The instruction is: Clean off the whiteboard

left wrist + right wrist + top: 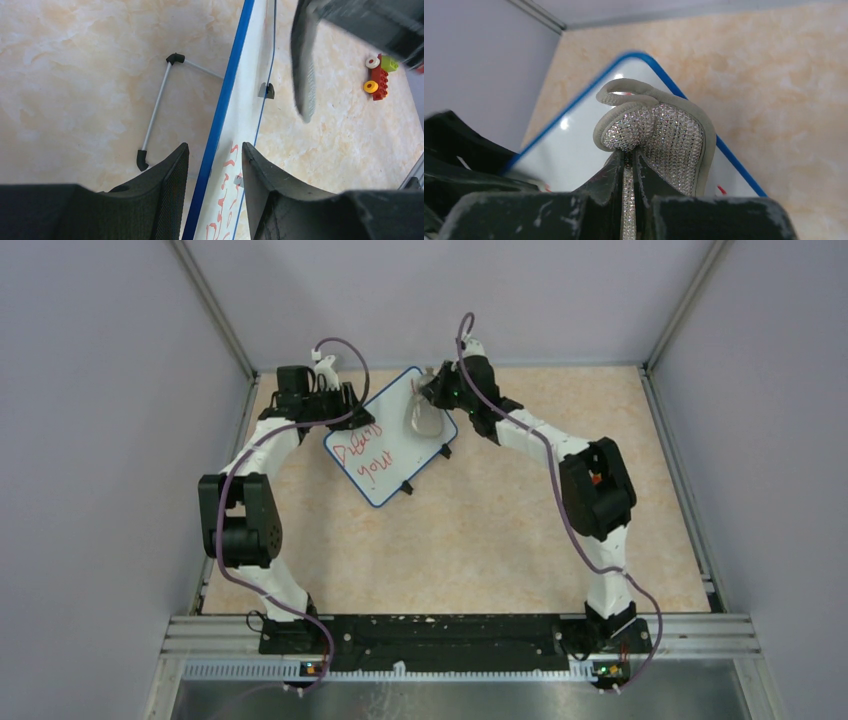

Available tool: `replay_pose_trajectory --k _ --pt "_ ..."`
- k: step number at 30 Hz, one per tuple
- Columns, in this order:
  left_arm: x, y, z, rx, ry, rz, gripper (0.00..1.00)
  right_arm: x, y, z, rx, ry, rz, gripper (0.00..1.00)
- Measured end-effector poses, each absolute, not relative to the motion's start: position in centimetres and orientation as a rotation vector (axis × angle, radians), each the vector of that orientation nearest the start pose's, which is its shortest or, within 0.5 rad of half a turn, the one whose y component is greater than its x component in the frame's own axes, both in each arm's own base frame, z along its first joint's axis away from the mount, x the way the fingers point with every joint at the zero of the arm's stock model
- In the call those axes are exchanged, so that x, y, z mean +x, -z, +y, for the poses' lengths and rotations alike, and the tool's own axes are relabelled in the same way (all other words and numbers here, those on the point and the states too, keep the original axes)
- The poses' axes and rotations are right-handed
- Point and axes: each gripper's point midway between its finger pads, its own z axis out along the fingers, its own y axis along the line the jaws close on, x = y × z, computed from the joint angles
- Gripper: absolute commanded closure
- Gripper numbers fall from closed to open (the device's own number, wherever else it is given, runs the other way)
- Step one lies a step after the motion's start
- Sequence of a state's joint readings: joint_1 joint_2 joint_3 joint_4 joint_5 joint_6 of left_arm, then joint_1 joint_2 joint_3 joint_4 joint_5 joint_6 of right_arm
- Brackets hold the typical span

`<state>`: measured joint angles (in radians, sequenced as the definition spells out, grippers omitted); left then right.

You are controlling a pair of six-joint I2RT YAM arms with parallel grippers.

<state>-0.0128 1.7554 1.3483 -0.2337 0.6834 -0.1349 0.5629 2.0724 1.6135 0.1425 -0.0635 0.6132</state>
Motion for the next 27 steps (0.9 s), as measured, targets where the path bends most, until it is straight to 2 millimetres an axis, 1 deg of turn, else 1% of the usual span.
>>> replay_pose_trajectory --k 2,4,6,8,10,13,14,15,17,19,23,25,27 --pt "45.6 -17.4 -12.1 0.25 0.835 2.151 0.7 51.4 -21.2 36.9 -0.002 -0.883 1.911 1.0" --pt "45.6 -17.4 -12.1 0.253 0.833 2.151 0.7 52.1 -23.4 37.7 -0.004 -0.911 1.858 1.0" --pt "45.6 -17.4 -12.1 0.253 0.833 2.152 0.71 52.7 -24.3 38.3 -0.002 -0.927 1.832 1.0" --pt "45.6 -17.4 -12.1 0.254 0.833 2.153 0.71 53.2 -24.2 38.8 0.0 -0.935 1.829 1.0" --pt "45.6 -17.4 -12.1 0.255 0.832 2.153 0.71 53.8 -23.3 39.5 0.003 -0.942 1.837 1.0" --pt "45.7 -17.4 -12.0 0.256 0.823 2.151 0.71 54.3 -20.4 40.1 0.018 -0.937 1.887 1.0" --pt "45.7 -17.4 -12.0 0.254 0.819 2.152 0.71 54.4 -19.8 40.1 0.022 -0.935 1.897 1.0" --pt "45.8 -17.3 -11.9 0.253 0.813 2.153 0.71 54.4 -19.3 40.1 0.029 -0.937 1.905 1.0" --pt "45.8 -17.3 -11.9 0.251 0.807 2.156 0.71 54.1 -18.9 39.8 0.043 -0.938 1.9 1.0" --pt "45.8 -17.3 -11.9 0.25 0.805 2.157 0.72 53.1 -17.6 38.8 0.067 -0.927 1.921 1.0" --pt "45.8 -17.3 -11.9 0.248 0.802 2.158 0.71 50.6 -13.0 35.7 0.144 -0.901 2.01 1.0" --pt "45.8 -17.3 -11.9 0.25 0.803 2.156 0.71 49.8 -11.4 34.3 0.172 -0.881 2.046 1.0" --pt "45.8 -17.4 -12.0 0.253 0.804 2.155 0.71 49.4 -10.0 33.0 0.192 -0.856 2.077 1.0"
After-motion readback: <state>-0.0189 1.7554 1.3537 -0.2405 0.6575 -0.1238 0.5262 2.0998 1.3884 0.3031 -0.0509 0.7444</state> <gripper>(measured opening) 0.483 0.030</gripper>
